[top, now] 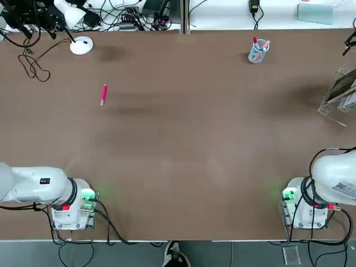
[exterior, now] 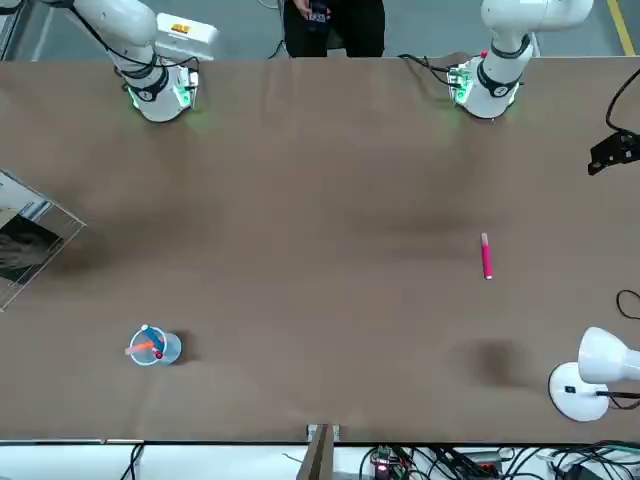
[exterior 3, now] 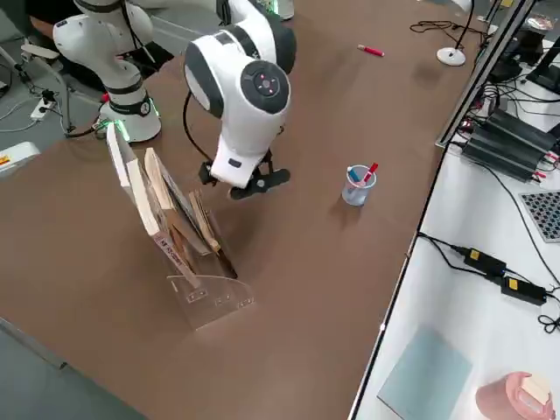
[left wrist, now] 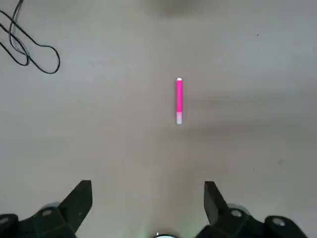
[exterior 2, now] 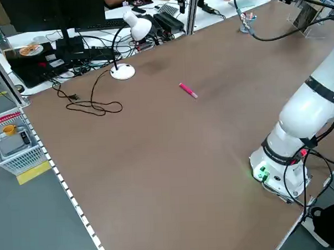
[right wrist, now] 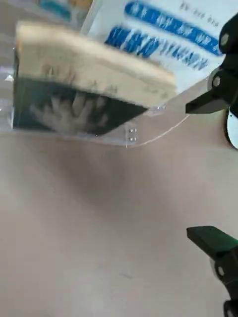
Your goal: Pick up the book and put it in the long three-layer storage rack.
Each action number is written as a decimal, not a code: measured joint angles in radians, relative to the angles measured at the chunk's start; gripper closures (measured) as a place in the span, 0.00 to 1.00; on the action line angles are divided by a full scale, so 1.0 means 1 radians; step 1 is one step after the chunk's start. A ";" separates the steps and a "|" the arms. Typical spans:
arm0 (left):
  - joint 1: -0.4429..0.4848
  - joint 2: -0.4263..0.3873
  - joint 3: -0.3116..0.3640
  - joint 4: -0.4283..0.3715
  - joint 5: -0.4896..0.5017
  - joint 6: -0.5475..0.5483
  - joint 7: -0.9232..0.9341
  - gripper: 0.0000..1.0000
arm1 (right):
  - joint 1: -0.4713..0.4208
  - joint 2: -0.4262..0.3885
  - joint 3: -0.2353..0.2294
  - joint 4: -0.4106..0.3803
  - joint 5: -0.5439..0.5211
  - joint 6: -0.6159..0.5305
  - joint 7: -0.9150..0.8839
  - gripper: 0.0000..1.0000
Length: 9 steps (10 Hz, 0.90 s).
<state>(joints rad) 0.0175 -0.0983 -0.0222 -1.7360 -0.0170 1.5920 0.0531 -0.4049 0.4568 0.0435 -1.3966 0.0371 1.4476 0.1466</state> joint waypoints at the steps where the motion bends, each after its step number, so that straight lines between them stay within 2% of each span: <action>1: 0.000 0.001 0.000 0.000 0.000 0.000 0.000 0.00 | 0.029 0.000 0.001 0.000 -0.008 0.007 -0.029 0.00; 9: 0.000 0.014 0.003 0.023 0.000 0.000 0.000 0.00 | 0.218 -0.002 0.005 0.016 -0.020 0.081 -0.194 0.00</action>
<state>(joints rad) 0.0178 -0.0839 -0.0187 -1.7132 -0.0170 1.5920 0.0528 -0.1873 0.4549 0.0481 -1.3805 0.0173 1.5283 -0.0473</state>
